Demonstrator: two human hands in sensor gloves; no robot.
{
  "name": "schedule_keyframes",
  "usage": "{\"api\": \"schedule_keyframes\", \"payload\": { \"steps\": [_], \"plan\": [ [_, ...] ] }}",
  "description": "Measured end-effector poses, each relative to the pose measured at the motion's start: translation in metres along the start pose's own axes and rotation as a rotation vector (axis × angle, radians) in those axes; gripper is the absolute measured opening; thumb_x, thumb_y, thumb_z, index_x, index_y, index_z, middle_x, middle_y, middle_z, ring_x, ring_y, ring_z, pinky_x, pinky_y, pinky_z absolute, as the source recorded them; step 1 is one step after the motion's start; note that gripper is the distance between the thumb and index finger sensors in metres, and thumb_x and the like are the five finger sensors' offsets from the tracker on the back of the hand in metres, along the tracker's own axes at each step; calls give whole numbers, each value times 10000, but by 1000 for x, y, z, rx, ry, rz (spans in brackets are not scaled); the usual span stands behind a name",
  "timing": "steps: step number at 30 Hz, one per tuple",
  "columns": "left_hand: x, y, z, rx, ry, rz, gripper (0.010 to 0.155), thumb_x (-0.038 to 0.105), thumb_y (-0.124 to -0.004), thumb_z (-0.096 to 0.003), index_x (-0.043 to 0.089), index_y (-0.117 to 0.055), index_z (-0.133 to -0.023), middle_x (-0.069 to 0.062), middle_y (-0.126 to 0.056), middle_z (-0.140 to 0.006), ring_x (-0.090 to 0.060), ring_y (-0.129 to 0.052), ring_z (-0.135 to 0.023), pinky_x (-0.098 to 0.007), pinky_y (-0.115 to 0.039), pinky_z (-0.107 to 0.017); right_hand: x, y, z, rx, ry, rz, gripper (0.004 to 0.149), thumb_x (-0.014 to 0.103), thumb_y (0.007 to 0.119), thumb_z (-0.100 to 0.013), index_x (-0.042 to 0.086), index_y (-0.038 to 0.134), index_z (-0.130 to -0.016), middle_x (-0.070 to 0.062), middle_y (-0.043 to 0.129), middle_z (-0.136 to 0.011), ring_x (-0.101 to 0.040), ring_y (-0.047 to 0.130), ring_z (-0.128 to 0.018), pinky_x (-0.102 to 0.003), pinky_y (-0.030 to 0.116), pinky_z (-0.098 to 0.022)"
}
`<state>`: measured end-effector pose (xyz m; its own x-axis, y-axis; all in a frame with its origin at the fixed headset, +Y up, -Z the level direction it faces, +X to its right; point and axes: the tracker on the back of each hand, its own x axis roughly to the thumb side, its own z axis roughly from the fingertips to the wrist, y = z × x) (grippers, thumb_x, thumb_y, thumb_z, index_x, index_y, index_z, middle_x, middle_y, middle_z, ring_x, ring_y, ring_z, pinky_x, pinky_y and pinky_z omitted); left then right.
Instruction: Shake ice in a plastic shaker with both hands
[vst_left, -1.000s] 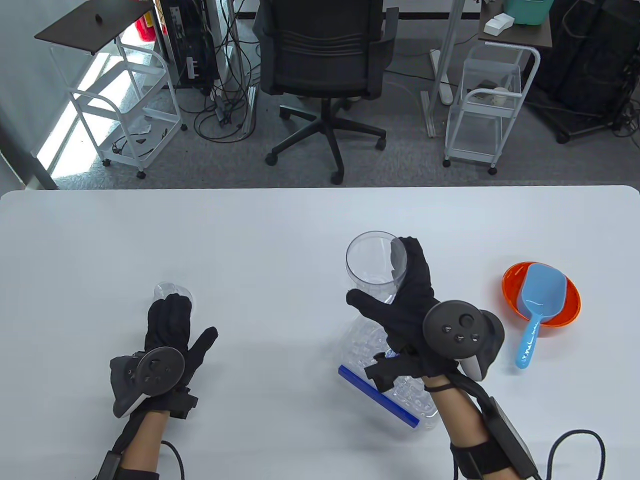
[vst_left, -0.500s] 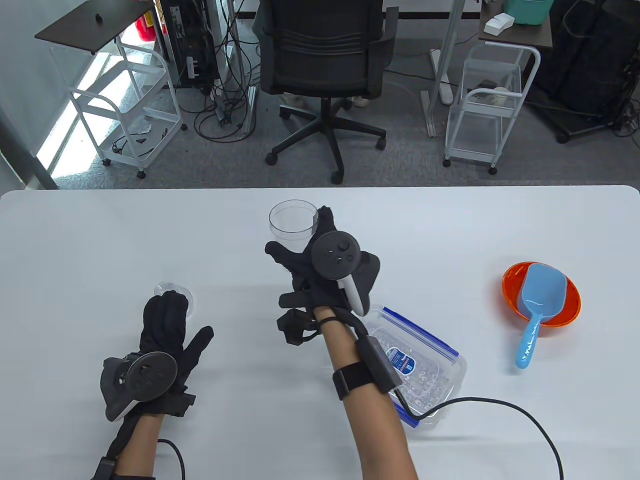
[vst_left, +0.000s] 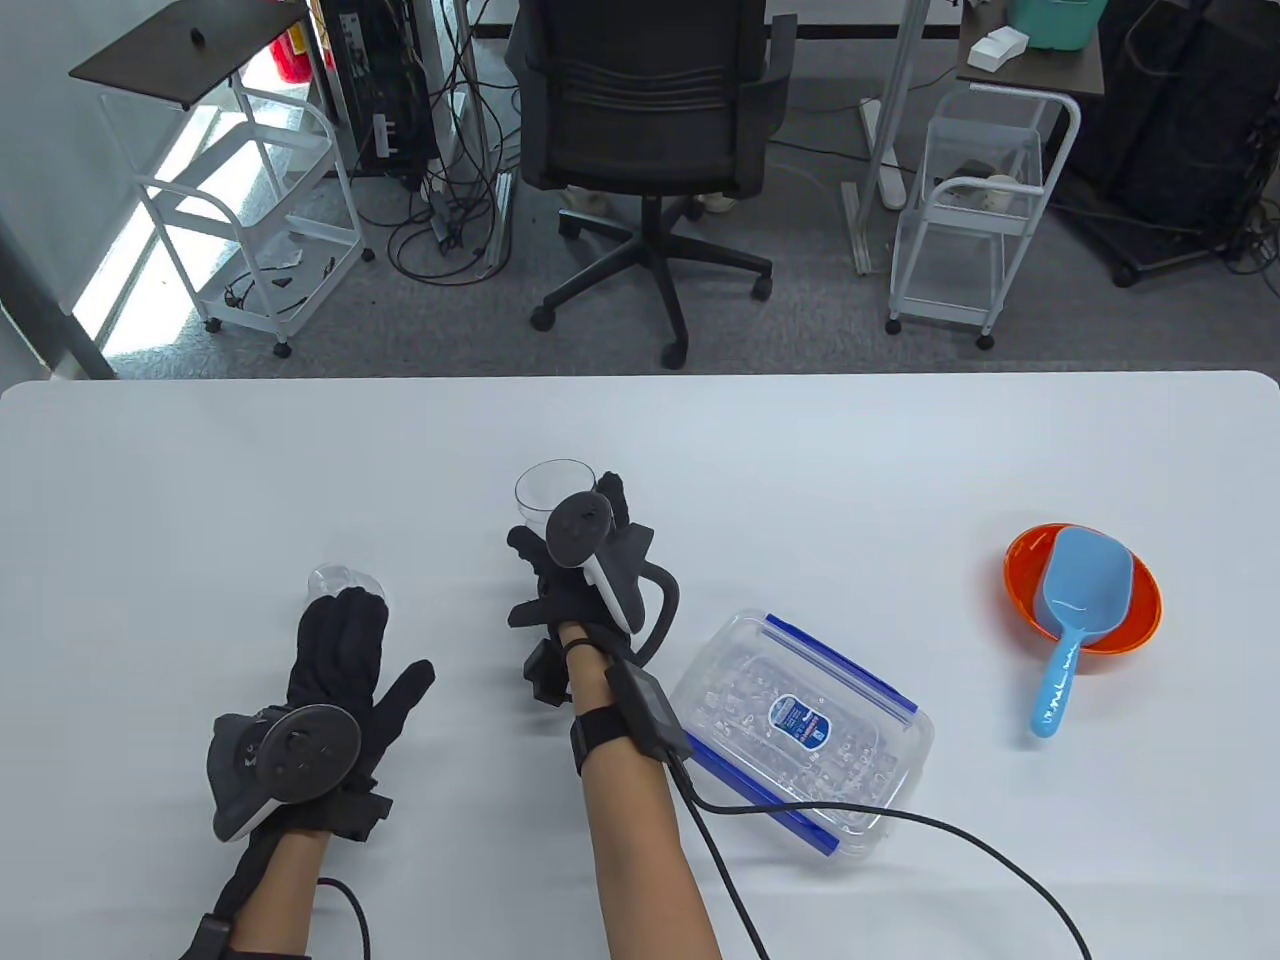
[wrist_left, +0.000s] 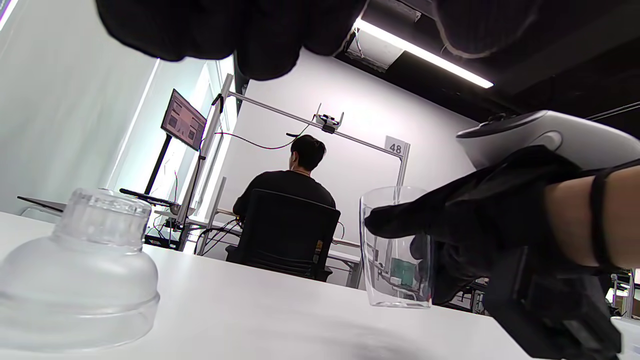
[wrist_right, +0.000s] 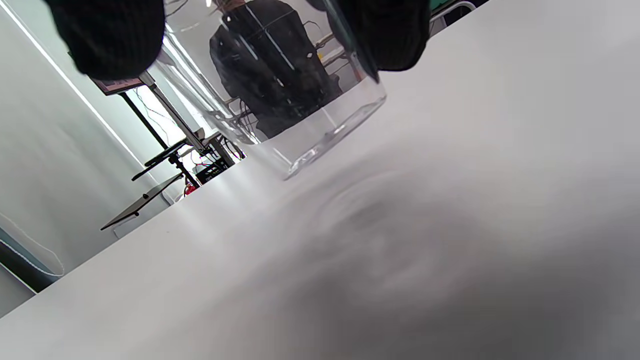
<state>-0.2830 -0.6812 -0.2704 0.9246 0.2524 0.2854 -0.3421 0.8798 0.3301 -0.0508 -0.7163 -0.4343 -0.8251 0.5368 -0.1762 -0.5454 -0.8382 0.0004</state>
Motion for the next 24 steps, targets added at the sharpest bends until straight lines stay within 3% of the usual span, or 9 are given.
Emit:
{"api": "schedule_keyframes", "payload": {
  "steps": [8,15,24],
  "plan": [
    [1,-1,-1,-24,-5,-21,768,544,-592,-601,36,-370,-1133,-306,-474,-1189,-596,-469,-1046,-622,-545,-723,-16,13,-10,48,64,-24,1095,628,715,-532,-39,7,-1032,-230,279,-1124,-435,598,-1024,-480,715,-745],
    [1,0,-1,-34,4,-33,765,545,-591,-602,42,-372,-1135,-302,-477,-1192,-588,-470,-1052,-615,-556,-725,-16,20,-2,-60,15,115,1093,662,677,-533,-63,20,-1022,-243,310,-1107,-414,641,-1003,-448,785,-707],
    [-1,1,-1,-30,14,-40,769,540,-593,-601,39,-359,-1135,-304,-465,-1192,-591,-462,-1050,-617,-554,-723,-27,33,9,-82,62,25,1017,591,679,-569,-66,47,-1020,-239,347,-1100,-443,634,-982,-491,757,-690]
  ]
}}
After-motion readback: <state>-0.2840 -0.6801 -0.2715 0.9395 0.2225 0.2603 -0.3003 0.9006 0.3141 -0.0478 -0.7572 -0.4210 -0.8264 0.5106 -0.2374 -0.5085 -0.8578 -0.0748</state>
